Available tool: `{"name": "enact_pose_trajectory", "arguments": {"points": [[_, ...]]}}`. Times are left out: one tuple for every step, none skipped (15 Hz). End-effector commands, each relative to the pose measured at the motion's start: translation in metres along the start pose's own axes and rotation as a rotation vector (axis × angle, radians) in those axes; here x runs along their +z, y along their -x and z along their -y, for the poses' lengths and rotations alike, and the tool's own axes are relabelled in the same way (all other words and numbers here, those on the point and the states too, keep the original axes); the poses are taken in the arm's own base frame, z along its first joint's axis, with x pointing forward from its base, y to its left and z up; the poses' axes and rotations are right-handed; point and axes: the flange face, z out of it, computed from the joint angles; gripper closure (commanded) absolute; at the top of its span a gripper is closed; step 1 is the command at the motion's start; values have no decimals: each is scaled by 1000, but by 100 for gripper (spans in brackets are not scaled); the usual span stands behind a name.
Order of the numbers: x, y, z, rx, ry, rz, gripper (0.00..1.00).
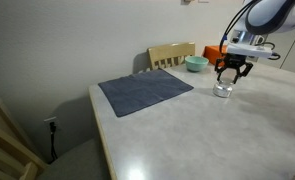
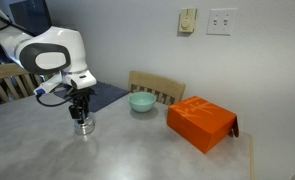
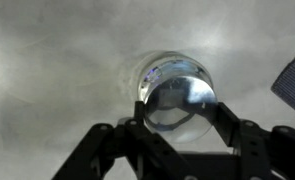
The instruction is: Pick up the lid and put it on the silver bowl
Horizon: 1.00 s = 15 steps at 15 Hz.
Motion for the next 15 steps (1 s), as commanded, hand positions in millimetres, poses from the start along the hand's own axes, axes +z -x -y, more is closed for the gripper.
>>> {"name": "enact_pose_trajectory", "arguments": {"points": [[-1, 0, 6, -17, 0, -8, 56], [-2, -1, 7, -19, -2, -10, 56], [-2, -1, 7, -20, -3, -10, 56], [-1, -1, 7, -17, -2, -9, 56], [-1, -2, 7, -16, -1, -7, 56], [0, -3, 7, -11, 2, -6, 56], [1, -4, 6, -9, 3, -5, 56], [1, -4, 6, -8, 4, -4, 56], [2, -4, 6, -8, 5, -3, 56], [3, -4, 5, -5, 8, -1, 56], [5, -5, 5, -4, 12, 2, 56], [7, -5, 4, -3, 17, 4, 56], [8, -5, 5, -3, 19, 6, 56], [9, -6, 5, -4, 21, 8, 56], [9, -6, 6, -4, 22, 9, 56]]}}
